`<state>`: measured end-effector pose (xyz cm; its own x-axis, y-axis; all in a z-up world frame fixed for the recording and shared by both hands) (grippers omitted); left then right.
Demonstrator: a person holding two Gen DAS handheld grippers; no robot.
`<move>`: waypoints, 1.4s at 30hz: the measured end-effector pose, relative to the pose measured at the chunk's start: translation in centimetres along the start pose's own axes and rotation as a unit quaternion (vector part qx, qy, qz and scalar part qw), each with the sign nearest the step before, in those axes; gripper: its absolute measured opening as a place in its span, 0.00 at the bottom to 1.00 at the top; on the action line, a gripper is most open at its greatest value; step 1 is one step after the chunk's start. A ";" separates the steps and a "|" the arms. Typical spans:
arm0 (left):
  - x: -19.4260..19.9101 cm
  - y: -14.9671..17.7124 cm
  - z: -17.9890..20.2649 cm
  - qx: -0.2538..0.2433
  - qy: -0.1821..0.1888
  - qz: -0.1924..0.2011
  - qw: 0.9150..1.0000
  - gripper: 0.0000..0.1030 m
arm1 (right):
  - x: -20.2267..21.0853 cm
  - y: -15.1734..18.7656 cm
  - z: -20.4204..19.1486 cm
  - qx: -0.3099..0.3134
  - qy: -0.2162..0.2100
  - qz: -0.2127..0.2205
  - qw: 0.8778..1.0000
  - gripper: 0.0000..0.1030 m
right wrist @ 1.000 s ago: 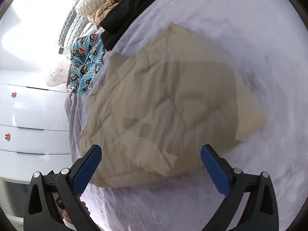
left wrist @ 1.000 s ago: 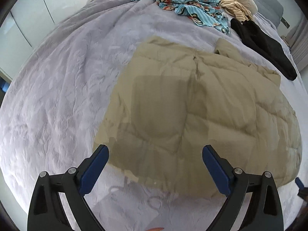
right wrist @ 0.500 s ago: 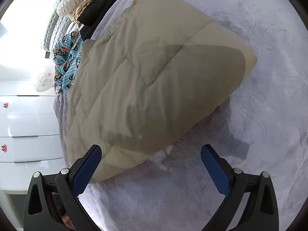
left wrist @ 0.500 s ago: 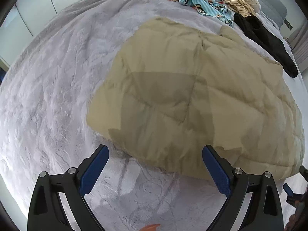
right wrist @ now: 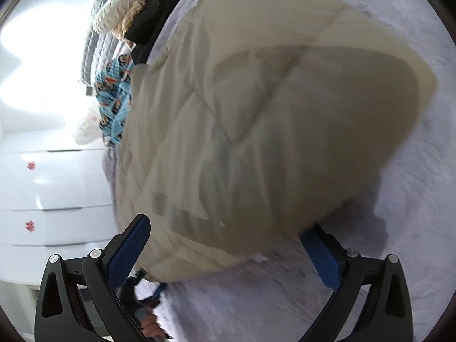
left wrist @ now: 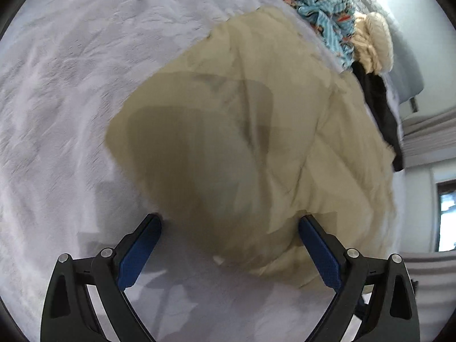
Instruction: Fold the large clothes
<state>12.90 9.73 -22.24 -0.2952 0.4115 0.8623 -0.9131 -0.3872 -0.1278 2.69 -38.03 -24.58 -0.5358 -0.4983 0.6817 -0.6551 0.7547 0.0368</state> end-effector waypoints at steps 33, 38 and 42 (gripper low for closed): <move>6.4 0.7 6.8 -0.118 0.044 0.091 0.988 0.19 | 0.0 -2.7 -2.9 0.005 -0.075 -0.031 0.997 0.20; 7.9 5.0 4.1 -0.133 0.051 0.054 0.988 0.19 | 2.3 -0.2 -1.5 0.014 -0.062 -0.047 0.997 0.20; 9.1 8.3 1.5 -0.132 0.051 0.019 0.990 0.19 | 3.6 3.3 0.4 -0.001 -0.057 -0.051 0.997 0.20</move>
<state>3.07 9.04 -14.74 -0.3455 0.4864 0.8025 -0.9384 -0.1812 -0.2941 -1.57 -37.50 -22.28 -0.5228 -0.6179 0.5872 -0.7085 0.6981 0.1038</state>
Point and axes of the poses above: each gripper's, at about its wrist camera, not at the fingertips, and x roughly against the way its jaws point, z to its right, y to its underside, the point moved 2 cm from there along -x, roughly the way its jaws point, and after that the axes turned 1 degree about -z, right-handed, at the moved point
